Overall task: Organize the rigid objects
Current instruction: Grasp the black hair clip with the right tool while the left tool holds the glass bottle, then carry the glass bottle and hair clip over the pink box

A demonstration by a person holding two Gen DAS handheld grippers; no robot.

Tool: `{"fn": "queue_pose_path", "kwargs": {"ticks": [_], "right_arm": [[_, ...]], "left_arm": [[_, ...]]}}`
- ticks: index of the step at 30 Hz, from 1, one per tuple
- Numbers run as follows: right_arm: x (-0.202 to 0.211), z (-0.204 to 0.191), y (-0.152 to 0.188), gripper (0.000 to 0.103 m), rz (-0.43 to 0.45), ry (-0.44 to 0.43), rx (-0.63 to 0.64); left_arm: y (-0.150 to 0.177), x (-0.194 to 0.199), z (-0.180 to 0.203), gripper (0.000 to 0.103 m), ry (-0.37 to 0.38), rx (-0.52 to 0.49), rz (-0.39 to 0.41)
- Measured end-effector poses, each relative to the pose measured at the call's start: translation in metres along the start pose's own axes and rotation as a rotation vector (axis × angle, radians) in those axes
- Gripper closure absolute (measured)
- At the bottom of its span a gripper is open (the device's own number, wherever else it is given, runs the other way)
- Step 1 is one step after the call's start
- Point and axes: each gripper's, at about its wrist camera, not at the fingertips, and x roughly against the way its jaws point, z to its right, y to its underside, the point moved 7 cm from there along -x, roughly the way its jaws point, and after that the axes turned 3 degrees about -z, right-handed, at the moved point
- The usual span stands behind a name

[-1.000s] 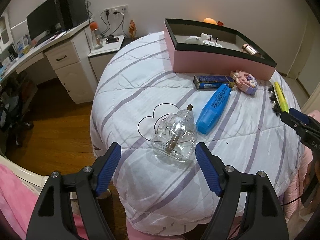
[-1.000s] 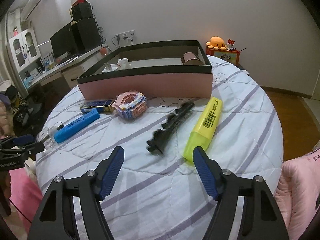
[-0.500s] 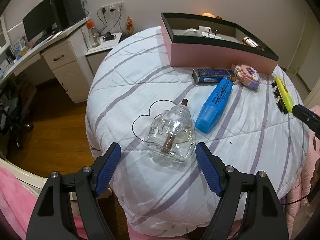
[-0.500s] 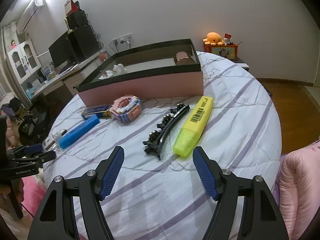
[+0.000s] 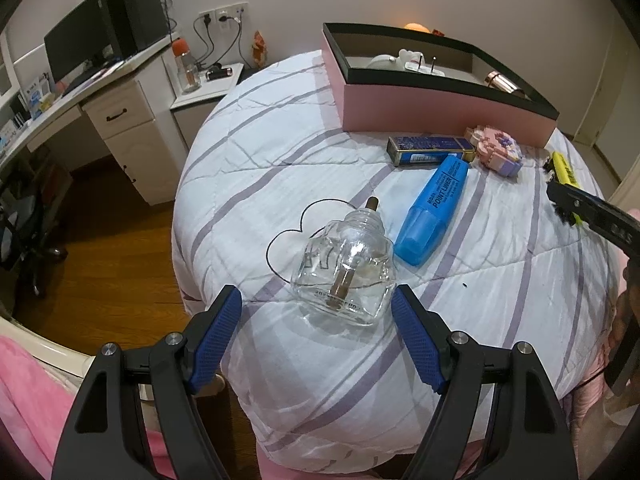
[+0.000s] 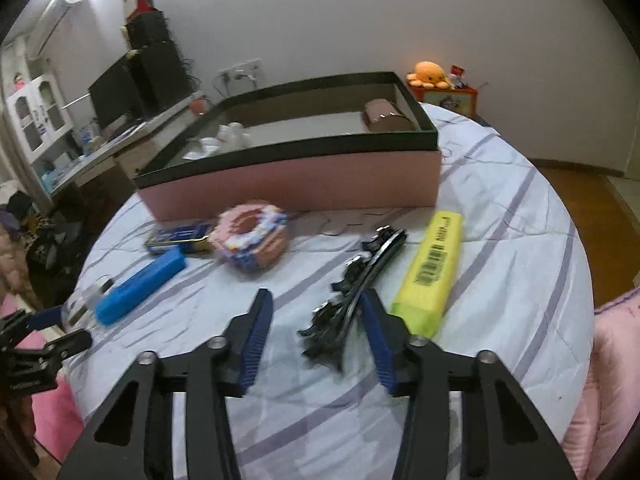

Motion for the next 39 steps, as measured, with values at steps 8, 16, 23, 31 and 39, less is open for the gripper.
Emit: {"fn": "queue_pose_path", "kwargs": {"ticks": [8, 16, 23, 31, 39], "right_arm": [[-0.018, 0.002, -0.010, 0.075, -0.032, 0.095, 0.078], [-0.015, -0.007, -0.003, 0.083, -0.060, 0.044, 0.154], [-0.017, -0.007, -0.003, 0.083, -0.062, 0.052, 0.171], [-0.017, -0.004, -0.006, 0.083, -0.069, 0.011, 0.164], [-0.005, -0.016, -0.007, 0.083, -0.056, -0.056, 0.160]], "left_arm": [[-0.004, -0.004, 0.000, 0.024, 0.009, 0.004, 0.004], [-0.005, -0.009, -0.004, 0.024, 0.017, 0.007, 0.004], [-0.016, -0.019, -0.002, 0.022, 0.000, -0.002, 0.012], [-0.018, -0.012, 0.006, 0.051, -0.025, -0.012, 0.045], [-0.018, -0.002, 0.016, 0.051, 0.012, -0.031, 0.045]]}}
